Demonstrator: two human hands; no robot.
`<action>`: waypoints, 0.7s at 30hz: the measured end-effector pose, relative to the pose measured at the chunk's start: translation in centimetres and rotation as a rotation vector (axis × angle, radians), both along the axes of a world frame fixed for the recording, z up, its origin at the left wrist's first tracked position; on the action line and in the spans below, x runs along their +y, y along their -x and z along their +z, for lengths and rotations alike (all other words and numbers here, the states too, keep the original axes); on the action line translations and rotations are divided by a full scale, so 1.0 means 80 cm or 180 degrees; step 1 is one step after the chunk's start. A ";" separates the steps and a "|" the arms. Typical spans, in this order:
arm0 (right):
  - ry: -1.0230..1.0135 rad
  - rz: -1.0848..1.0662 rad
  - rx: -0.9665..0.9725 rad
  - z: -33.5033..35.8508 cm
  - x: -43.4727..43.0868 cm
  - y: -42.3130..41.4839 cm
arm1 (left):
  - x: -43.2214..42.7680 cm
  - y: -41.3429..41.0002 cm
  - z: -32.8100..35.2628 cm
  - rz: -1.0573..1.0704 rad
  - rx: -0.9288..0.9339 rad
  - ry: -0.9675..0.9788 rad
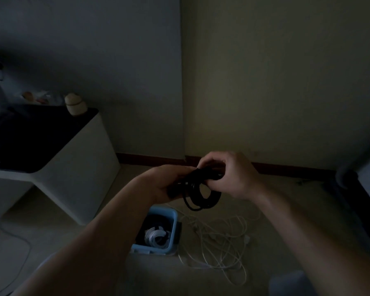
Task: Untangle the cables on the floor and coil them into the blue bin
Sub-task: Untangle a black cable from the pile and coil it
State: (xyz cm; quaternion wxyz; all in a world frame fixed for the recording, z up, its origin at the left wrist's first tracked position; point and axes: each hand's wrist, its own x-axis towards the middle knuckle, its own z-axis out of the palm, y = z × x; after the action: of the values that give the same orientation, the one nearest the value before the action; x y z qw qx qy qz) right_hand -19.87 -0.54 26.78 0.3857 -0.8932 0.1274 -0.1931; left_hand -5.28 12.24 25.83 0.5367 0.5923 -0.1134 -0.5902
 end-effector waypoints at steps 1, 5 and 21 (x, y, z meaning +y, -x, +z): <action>0.0028 0.0010 0.0062 0.000 0.000 0.000 | -0.001 -0.001 -0.003 -0.0029 -0.0084 -0.0027; 0.0092 0.0118 0.0300 0.002 0.002 -0.001 | -0.001 -0.004 -0.007 -0.0235 -0.0563 -0.0164; 0.0542 0.0350 0.0831 -0.008 0.015 -0.007 | -0.002 -0.018 -0.023 -0.0861 -0.2095 -0.0349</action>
State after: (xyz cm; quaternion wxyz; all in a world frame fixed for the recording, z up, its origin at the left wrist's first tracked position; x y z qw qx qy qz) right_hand -19.33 0.62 26.15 0.2987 -0.9458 0.1104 -0.0641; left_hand -3.82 12.12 23.96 0.3559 0.7581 -0.3257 -0.4387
